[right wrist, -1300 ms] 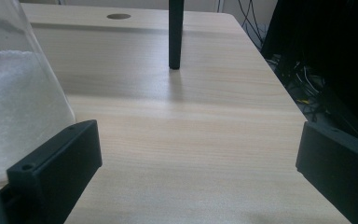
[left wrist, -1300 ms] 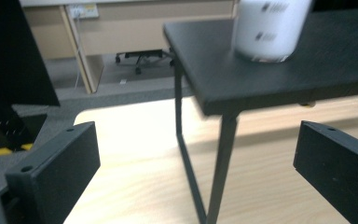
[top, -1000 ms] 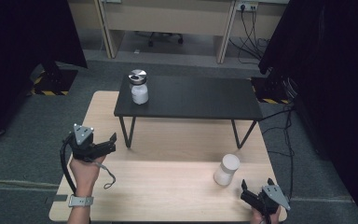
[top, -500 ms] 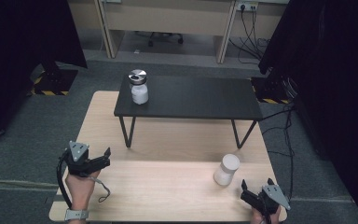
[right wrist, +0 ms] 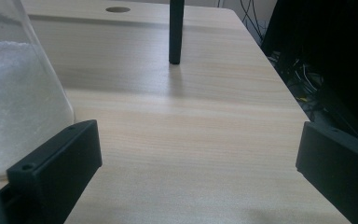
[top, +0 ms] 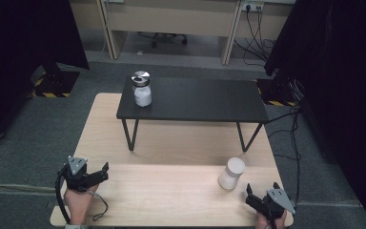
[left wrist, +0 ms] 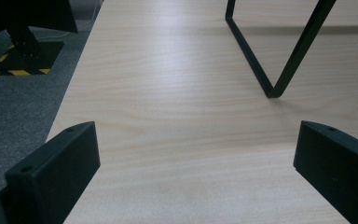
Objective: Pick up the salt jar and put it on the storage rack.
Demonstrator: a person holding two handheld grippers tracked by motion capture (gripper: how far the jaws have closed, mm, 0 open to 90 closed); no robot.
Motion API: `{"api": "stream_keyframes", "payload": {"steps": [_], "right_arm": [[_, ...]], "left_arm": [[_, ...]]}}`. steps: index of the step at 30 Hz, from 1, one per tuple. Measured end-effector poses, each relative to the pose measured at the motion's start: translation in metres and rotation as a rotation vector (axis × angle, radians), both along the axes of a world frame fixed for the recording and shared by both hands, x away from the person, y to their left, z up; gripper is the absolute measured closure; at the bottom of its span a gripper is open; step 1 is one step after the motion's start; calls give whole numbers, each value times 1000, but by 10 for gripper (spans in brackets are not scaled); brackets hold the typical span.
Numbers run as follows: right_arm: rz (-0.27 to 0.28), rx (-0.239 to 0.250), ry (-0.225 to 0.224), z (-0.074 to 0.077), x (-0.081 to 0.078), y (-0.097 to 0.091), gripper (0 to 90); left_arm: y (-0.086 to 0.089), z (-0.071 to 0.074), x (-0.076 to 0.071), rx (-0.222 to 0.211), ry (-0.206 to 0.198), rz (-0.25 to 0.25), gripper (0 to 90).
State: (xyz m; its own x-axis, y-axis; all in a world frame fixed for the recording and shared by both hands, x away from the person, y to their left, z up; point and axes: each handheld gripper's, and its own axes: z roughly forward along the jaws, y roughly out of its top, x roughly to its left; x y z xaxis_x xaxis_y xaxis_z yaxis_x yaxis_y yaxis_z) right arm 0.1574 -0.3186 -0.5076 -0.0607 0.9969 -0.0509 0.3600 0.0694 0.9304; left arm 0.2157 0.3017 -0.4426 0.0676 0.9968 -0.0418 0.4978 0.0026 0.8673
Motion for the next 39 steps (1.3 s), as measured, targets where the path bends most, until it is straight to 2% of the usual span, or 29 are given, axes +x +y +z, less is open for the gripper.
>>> {"api": "stream_keyframes", "payload": {"steps": [6,12,22,25,27,35,39], "right_arm": [[-2,-6,-1,0,0,1,3],[-2,-9,-5,-1,-1,2,3],[-1,-16,-5,-1,-1,2,3],[1,-18,-4,-1,-1,2,3],[2,-21,-3,-1,-1,3,3],[1,-17,-3,-1,-1,2,3],[6,-17,-3,-1,-1,2,3]], "left_arm": [[1,-10,-4,-16,17,15,0],[0,-15,-5,-3,43,6,0],[2,-27,-3,-10,88,19,0],[2,-29,-4,-11,68,18,0],[2,-28,-2,-11,81,21,0],[1,-29,-4,2,82,9,0],[3,-30,-5,-17,78,13,0]]}}
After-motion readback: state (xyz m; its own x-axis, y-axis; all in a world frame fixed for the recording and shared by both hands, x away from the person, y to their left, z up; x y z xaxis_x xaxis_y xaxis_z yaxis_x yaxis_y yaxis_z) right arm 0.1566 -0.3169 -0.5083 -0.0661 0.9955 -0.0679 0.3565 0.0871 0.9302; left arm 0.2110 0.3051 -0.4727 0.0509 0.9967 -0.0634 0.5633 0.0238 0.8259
